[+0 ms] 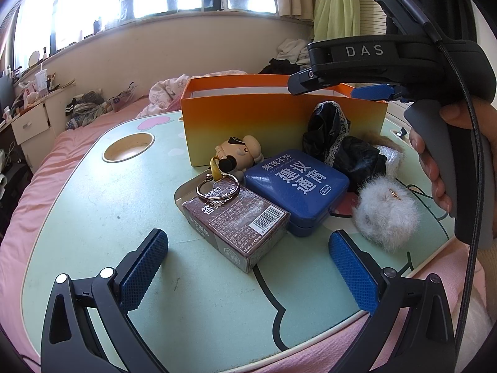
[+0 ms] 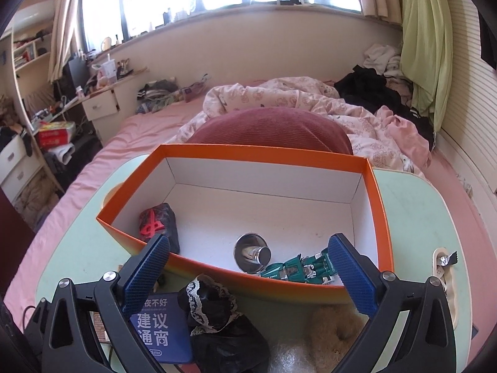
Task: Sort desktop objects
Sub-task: 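Reach into the orange box and grasp the dark red-symbol block with the right tool, then lift the red-symbol block out and set it on the desk, opening the right tool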
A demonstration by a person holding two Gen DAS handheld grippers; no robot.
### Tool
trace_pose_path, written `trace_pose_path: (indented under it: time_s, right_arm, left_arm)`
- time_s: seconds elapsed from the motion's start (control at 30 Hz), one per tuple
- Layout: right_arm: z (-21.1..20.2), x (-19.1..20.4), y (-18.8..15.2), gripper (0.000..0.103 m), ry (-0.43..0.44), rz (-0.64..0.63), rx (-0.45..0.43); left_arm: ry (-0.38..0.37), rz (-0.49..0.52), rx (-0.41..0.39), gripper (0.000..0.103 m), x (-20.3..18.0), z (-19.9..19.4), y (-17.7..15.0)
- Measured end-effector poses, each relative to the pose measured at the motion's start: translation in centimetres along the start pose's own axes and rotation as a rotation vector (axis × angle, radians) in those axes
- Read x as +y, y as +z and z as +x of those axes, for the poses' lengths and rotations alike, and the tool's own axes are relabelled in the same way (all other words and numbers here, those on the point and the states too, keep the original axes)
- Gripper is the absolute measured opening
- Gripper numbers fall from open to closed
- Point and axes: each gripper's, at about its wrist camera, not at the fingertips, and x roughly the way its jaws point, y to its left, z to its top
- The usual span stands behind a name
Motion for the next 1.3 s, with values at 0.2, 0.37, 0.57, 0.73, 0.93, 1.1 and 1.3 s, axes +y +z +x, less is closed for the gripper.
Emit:
trace_pose_path:
  time_s: [0.2, 0.37, 0.57, 0.73, 0.93, 1.1, 1.3]
  right_arm:
    - [-0.4, 0.3, 3.2, 0.072, 0.187, 0.024, 0.086]
    - [3.8, 2.5, 6.1, 0.070, 0.309, 0.031, 0.346]
    - [8.4, 6.0, 6.5, 0.070, 0.225, -0.033, 0.499]
    - [10.4, 6.3, 5.1, 0.070, 0.266, 0.011, 0.560]
    - [10.4, 3.4, 5.0, 0.041, 0.243, 0.077, 0.571]
    - [9.8, 3.3, 4.9, 0.041, 0.162, 0.018, 0.550]
    - [9.3, 2.7, 5.3, 0.039, 0.171, 0.020, 0.530]
  left_arm:
    - [0.000, 0.000, 0.000, 0.103, 0.0, 0.0, 0.0]
    - [0.000, 0.000, -0.001, 0.103, 0.0, 0.0, 0.1]
    - [-0.002, 0.001, -0.005, 0.103, 0.0, 0.0, 0.1]
    - [-0.007, -0.006, -0.003, 0.103, 0.2, 0.1, 0.3]
    - [-0.004, -0.002, -0.005, 0.103, 0.0, 0.2, 0.4]
    - [-0.002, -0.002, -0.005, 0.103, -0.2, 0.2, 0.5]
    - [-0.001, -0.002, -0.006, 0.103, -0.3, 0.4, 0.5]
